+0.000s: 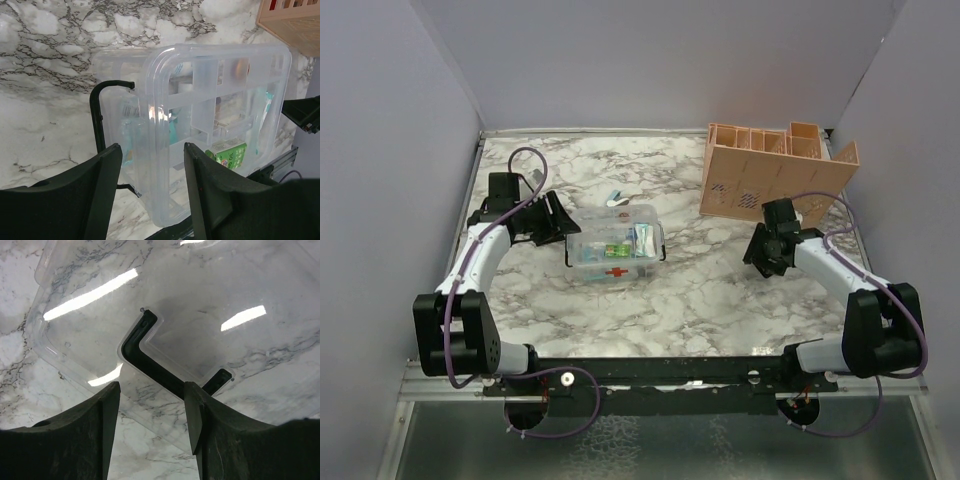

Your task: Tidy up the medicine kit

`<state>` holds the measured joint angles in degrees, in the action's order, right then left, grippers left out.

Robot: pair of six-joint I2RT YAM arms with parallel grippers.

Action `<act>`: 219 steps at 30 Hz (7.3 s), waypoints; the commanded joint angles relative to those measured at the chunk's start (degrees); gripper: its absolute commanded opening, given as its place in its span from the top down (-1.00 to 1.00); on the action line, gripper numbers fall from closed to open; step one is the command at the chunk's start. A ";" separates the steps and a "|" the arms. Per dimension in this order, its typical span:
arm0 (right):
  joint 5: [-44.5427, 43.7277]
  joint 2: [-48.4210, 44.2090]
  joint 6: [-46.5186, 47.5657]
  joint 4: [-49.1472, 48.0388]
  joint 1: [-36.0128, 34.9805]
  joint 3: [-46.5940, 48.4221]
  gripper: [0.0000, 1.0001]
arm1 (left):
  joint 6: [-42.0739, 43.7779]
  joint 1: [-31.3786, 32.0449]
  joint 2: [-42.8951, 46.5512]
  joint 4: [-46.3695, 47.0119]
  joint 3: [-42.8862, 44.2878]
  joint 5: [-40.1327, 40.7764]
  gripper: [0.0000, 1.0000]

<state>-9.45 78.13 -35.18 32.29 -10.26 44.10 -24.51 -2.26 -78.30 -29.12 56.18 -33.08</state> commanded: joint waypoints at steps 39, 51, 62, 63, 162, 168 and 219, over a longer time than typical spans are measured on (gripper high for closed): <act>4.45 4.60 16.05 1.22 -15.40 6.72 -0.72 | 8.36 0.92 7.64 -9.23 12.70 8.97 -0.62; 0.58 11.75 12.43 3.71 -18.01 9.62 -0.58 | 2.40 6.40 15.67 -6.30 10.60 4.75 -0.62; -5.89 17.17 11.13 5.89 -23.24 11.62 -0.55 | -5.47 15.97 23.03 5.90 4.89 1.51 -0.62; -6.87 18.10 10.46 6.66 -23.92 12.15 -0.55 | -6.78 16.19 23.72 7.46 3.59 1.81 -0.62; -7.67 24.82 -10.61 12.25 -26.80 22.96 -0.36 | -23.53 58.54 4.32 43.75 -16.24 36.84 -0.50; -8.59 23.92 -11.40 11.35 -27.00 22.24 0.01 | -23.85 60.02 2.99 43.78 -16.11 38.58 -0.56; -10.52 23.67 -15.63 12.82 -27.00 18.88 -0.44 | -20.63 63.39 -5.66 51.05 -19.53 38.08 -0.72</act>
<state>-19.75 99.68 -50.57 46.96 -37.08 64.01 -45.28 60.88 -83.05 20.12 37.41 5.30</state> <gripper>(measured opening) 0.761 0.856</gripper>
